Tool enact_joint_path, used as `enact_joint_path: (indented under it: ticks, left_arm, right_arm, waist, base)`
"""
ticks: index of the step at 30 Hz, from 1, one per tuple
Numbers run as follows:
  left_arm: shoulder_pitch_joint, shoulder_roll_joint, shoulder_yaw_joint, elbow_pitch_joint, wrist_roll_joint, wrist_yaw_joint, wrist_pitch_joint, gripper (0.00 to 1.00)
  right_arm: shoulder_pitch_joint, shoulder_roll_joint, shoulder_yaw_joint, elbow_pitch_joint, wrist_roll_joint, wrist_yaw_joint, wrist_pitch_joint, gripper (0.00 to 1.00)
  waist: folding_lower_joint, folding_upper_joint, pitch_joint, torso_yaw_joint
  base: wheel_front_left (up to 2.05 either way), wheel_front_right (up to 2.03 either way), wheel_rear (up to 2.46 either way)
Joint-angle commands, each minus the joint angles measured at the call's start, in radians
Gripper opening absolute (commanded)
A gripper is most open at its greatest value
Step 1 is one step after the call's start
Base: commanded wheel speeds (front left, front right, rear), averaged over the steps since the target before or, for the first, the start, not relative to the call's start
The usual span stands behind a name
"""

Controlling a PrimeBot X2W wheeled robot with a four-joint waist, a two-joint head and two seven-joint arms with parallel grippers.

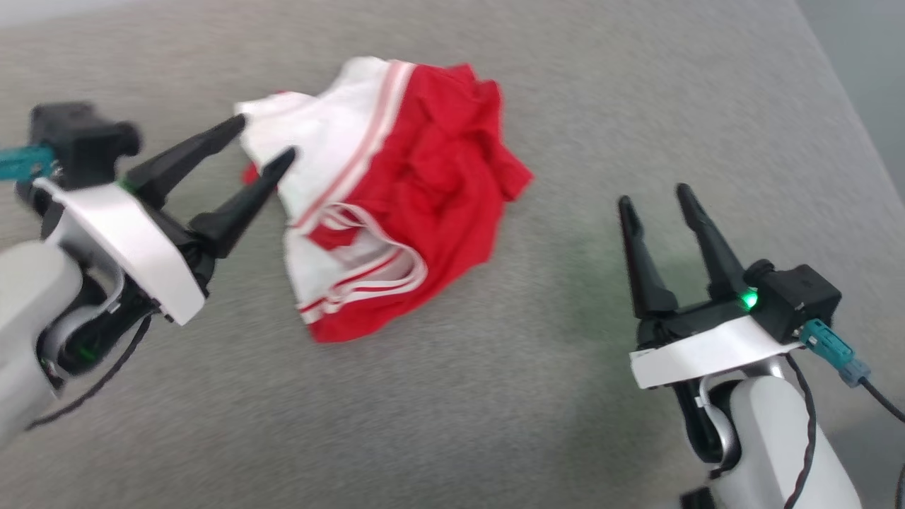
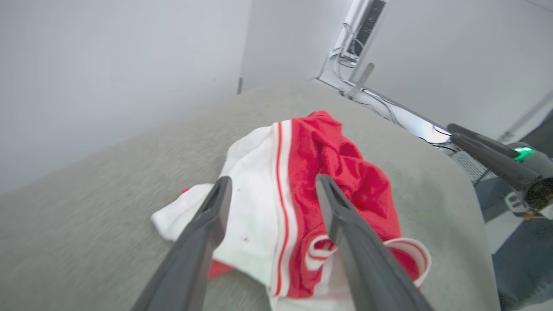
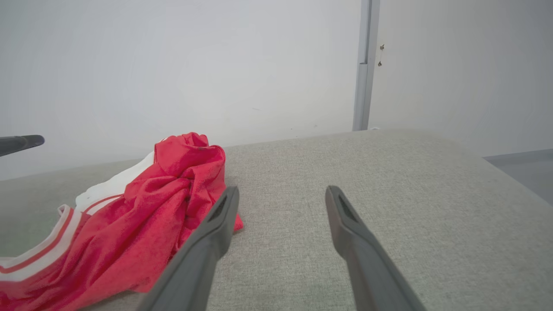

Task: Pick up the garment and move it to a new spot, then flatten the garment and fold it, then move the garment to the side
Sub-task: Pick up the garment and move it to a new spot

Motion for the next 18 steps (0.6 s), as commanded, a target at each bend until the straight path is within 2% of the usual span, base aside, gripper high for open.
enact_joint_path:
  ticks: [1,4,9,18]
  left_arm:
    - [0.031,-0.014,0.008,0.021,-0.01,0.002,-0.01,1.0]
    - [0.137,-0.051,0.058,0.119,-0.036,0.002,-0.032,1.0]
    - [0.361,-0.149,0.296,0.222,-0.019,0.002,-0.032,1.0]
    - [0.726,-0.301,0.658,0.299,0.205,0.002,-0.033,1.0]
  right_arm:
    - [0.004,-0.002,-0.012,0.008,-0.012,0.0,-0.005,1.0]
    - [0.009,-0.001,-0.039,0.033,-0.059,0.0,-0.005,1.0]
    - [0.026,-0.002,-0.088,0.065,-0.131,0.0,-0.005,1.0]
    - [0.116,-0.001,-0.169,0.091,-0.157,0.0,-0.005,1.0]
  waist:
    - [0.0,0.0,-0.074,0.081]
    - [0.0,0.0,-0.113,0.136]
    - [0.0,0.0,-0.168,0.228]
    - [0.0,0.0,-0.276,0.338]
  base:
    - [0.0,0.0,0.0]
    - [0.0,0.0,0.0]
    - [0.0,0.0,0.0]
    - [0.0,0.0,0.0]
